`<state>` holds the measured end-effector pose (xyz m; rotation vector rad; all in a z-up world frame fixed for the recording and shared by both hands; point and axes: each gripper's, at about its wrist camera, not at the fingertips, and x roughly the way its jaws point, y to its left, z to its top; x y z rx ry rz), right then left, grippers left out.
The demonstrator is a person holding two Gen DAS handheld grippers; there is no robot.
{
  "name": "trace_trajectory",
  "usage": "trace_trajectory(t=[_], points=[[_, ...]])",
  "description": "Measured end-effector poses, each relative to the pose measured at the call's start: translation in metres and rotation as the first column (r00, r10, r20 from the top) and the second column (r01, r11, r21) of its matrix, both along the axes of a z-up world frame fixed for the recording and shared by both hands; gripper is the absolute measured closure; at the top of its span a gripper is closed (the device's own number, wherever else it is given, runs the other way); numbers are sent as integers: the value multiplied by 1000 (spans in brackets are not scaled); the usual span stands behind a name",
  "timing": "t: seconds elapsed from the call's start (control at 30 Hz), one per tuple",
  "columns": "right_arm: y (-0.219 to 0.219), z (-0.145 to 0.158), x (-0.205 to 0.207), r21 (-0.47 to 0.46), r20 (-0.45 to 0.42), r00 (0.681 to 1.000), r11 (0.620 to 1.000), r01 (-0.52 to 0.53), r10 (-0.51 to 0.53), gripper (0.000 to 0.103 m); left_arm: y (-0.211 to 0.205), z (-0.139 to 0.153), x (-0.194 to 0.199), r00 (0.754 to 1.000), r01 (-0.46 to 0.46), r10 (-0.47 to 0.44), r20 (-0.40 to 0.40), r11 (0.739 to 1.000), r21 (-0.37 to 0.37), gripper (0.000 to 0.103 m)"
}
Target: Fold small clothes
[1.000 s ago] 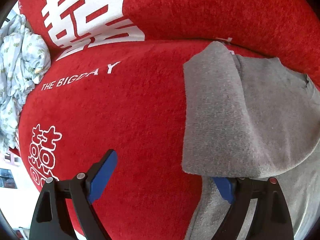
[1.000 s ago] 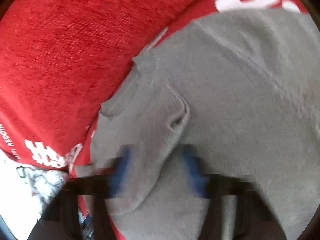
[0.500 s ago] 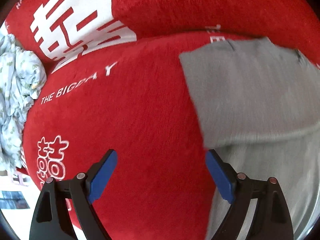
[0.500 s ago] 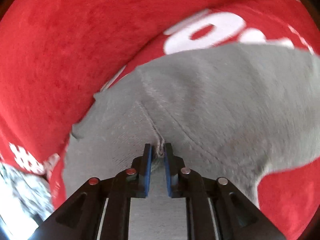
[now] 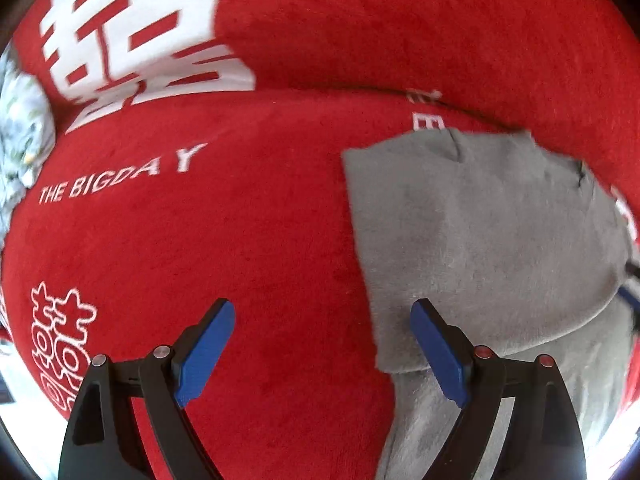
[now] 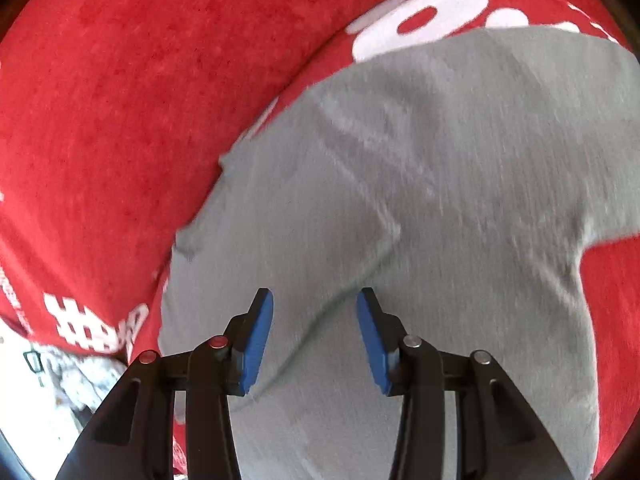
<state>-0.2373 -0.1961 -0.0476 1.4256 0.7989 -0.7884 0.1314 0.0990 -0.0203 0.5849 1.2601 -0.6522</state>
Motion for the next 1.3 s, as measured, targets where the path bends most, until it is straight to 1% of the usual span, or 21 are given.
trace_trajectory(t=[0.03, 0.1, 0.17, 0.2, 0.23, 0.3, 0.37, 0.43, 0.5, 0.53, 0.57, 0.6, 0.63, 0.77, 0.8, 0.87, 0.93, 1.03, 1.13, 1.23, 1.3], points=[[-3, 2, 1, -3, -4, 1000, 1000, -16, 16, 93, -1, -3, -2, 1000, 7, -7, 17, 1000, 15, 13], [-7, 9, 5, -60, -52, 995, 995, -84, 81, 95, 0, -11, -7, 999, 20, -21, 38, 999, 37, 13], [-5, 5, 6, -72, -106, 987, 989, -131, 123, 95, 3, -14, -7, 998, 28, -29, 48, 999, 32, 12], [-3, 2, 2, -69, -127, 984, 989, -133, 123, 95, 4, -14, -7, 998, 32, -33, 47, 999, 29, 12], [-1, 1, -1, -69, -122, 986, 990, -119, 110, 95, 4, -13, -6, 998, 34, -36, 42, 999, 34, 12], [4, 2, -12, -62, -129, 990, 996, -71, 63, 94, 5, -10, -3, 999, 40, -42, 29, 998, 47, 12], [9, 5, -19, -51, -155, 987, 997, -54, 46, 94, 8, -4, -1, 999, 38, -39, 17, 998, 50, 12], [16, 9, -25, -35, -154, 986, 997, -62, 56, 89, 13, 5, -3, 999, 29, -29, 21, 999, 37, 12], [27, 16, -30, -24, -154, 984, 995, -94, 89, 86, 18, 15, -9, 999, 30, -30, 32, 999, 20, 12], [32, 18, -30, -23, -156, 983, 994, -107, 102, 79, 20, 20, -13, 999, 34, -34, 29, 999, 12, 12], [41, 23, -32, -22, -157, 980, 992, -128, 123, 65, 21, 24, -17, 999, 39, -39, 16, 999, 3, 12], [47, 25, -33, -23, -158, 978, 990, -139, 134, 58, 21, 27, -23, 999, 47, -47, -7, 999, -10, 12], [53, 28, -33, -25, -159, 977, 989, -148, 143, 47, 20, 28, -26, 998, 53, -53, -23, 999, -14, 12], [78, 39, -34, -13, -144, 973, 983, -184, 180, 44, 12, 31, -49, 993, 97, -97, -62, 995, -8, 12], [85, 41, -34, -8, -137, 972, 982, -191, 188, 42, 9, 32, -57, 991, 117, -117, -59, 993, 0, 12], [97, 43, -33, 2, -128, 973, 981, -195, 193, 33, 2, 35, -72, 986, 157, -157, -63, 988, 7, 12], [107, 44, -33, 5, -122, 974, 981, -194, 193, 33, -3, 39, -87, 976, 199, -200, -88, 980, -11, 12], [120, 48, -36, 9, -109, 978, 984, -177, 177, 33, -8, 45, -107, 958, 260, -262, -114, 965, -26, 12], [131, 51, -46, 19, -98, 985, 989, -144, 145, 33, -14, 50, -126, 938, 331, -331, -104, 943, -21, 12], [137, 53, -54, 18, -97, 990, 994, -106, 107, 32, -17, 54, -136, 925, 363, -364, -108, 931, -30, 12], [140, 56, -64, 15, -96, 992, 997, -76, 77, 30, -21, 53, -141, 917, 380, -380, -120, 925, -23, 12]])
